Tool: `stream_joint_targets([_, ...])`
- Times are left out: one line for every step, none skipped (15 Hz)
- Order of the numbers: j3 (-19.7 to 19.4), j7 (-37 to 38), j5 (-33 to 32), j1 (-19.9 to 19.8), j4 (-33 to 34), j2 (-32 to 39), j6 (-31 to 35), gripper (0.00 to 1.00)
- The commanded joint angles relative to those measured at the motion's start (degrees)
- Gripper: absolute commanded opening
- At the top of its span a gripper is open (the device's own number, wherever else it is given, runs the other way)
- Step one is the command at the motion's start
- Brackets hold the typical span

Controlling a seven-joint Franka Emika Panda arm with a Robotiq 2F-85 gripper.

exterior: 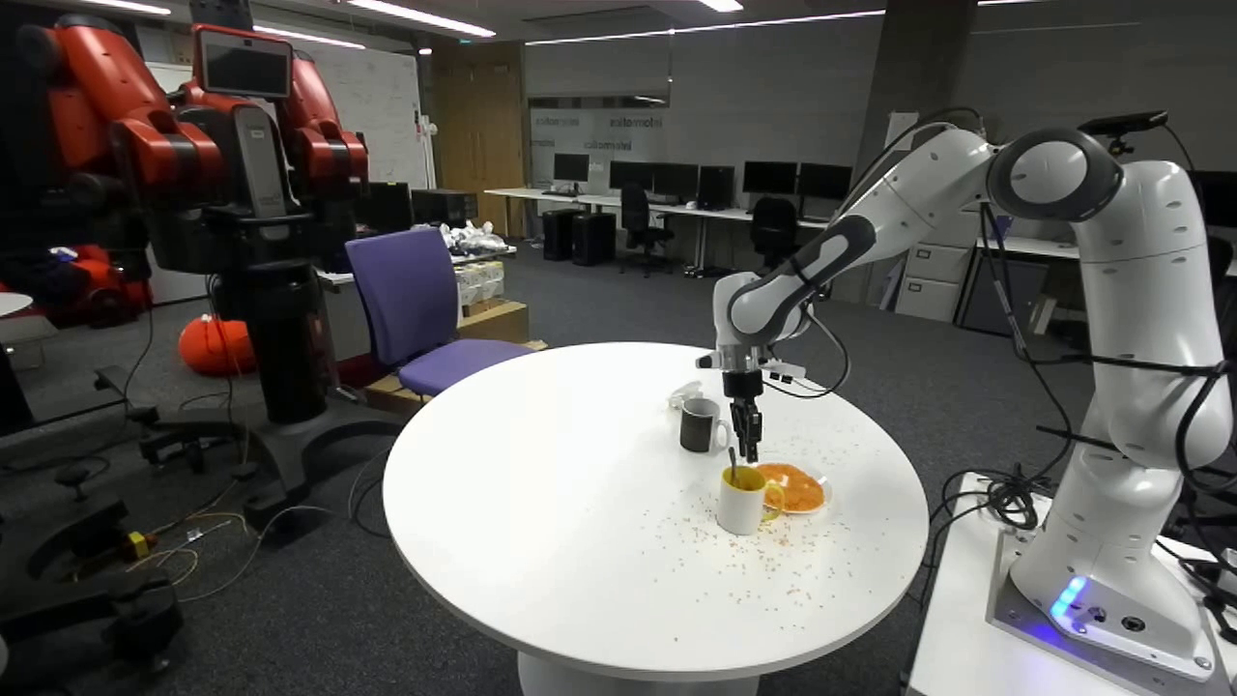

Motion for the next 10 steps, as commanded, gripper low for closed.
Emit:
stream_joint_targets([0.9,-1.02,2.69,-0.66,-0.14,-0.21,1.46,0.42])
stream_joint_targets([1.02,-1.17,3.18,-0.71,-0.05,-0.11,1.64,0.45])
stream_joint_targets([1.06,-1.19,3.47,-0.69,0.04,-0.01,1.99,0.42])
stream_joint_targets([1.11,-1.26,3.7,-0.7,0.08,0.12,2.55,0.44])
stream_joint_targets([1.15,-1.28,3.82,-0.72,0.17,0.26,2.91,0.46])
stream_joint_targets([1.18,-1.34,3.89,-0.72,0.24,0.41,3.22,0.46])
stream_joint_targets([1.24,-1.44,4.04,-0.77,0.38,0.54,3.47,0.47])
stream_joint_targets([1.26,-1.47,4.13,-0.78,0.55,0.74,3.69,0.46])
stream_joint_targets([1.31,-1.5,4.22,-0.76,0.78,0.96,4.01,0.45])
stream_joint_targets([1.35,-1.51,4.21,-0.74,1.02,1.2,4.2,0.43])
